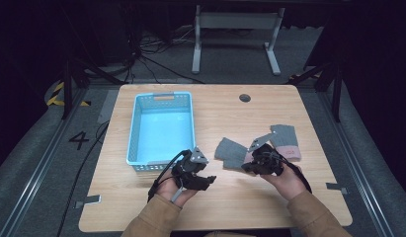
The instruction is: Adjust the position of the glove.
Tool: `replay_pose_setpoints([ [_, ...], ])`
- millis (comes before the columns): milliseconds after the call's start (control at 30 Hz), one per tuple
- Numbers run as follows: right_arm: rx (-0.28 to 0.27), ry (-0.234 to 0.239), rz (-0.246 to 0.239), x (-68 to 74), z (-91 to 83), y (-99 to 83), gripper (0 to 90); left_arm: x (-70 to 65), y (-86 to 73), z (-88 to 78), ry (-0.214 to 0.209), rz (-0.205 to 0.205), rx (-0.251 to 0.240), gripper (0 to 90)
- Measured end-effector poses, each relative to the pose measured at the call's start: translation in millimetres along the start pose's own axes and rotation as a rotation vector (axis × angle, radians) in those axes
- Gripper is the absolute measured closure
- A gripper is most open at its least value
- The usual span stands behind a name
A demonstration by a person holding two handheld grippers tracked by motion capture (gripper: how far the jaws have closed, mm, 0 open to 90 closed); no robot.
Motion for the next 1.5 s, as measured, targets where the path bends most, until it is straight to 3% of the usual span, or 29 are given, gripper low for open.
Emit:
replay_pose_setpoints([
  [300, -0.067, -0.034, 0.070, -17.9, 11.5, 35.0, 89.1, 9.4, -1.5, -9.9, 0.016, -0.027, -0.019, 45.8],
  [367, -0.072, -0.042, 0.060, -20.7, 16.1, 41.9, 89.1, 10.4, -1.4, -10.1, 0.013, -0.031, -0.024, 45.8],
  [700, -0.029, -0.056, 0.055, -28.5, 45.9, 59.9, 89.1, 11.0, -0.9, -11.0, 0.010, -0.031, -0.028, 45.8],
  [1067, 0.022, -0.048, 0.063, -35.2, 66.6, 59.2, 89.1, 12.2, -2.1, -11.5, 0.009, -0.033, -0.025, 45.7],
  [1500, 0.055, -0.011, 0.042, -24.8, 65.6, 51.0, 88.8, 10.7, -0.2, -10.6, 0.010, -0.032, -0.030, 45.8],
])
Point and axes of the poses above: each handheld gripper's, and its own axes: z roughly forward along the jaws, y roughly out of its top, x roughly to its left, the point moved 5 cm from there along z, roughly forward along the jaws, and after that the axes turned 6 degrees about -z, right-handed, at the moved point
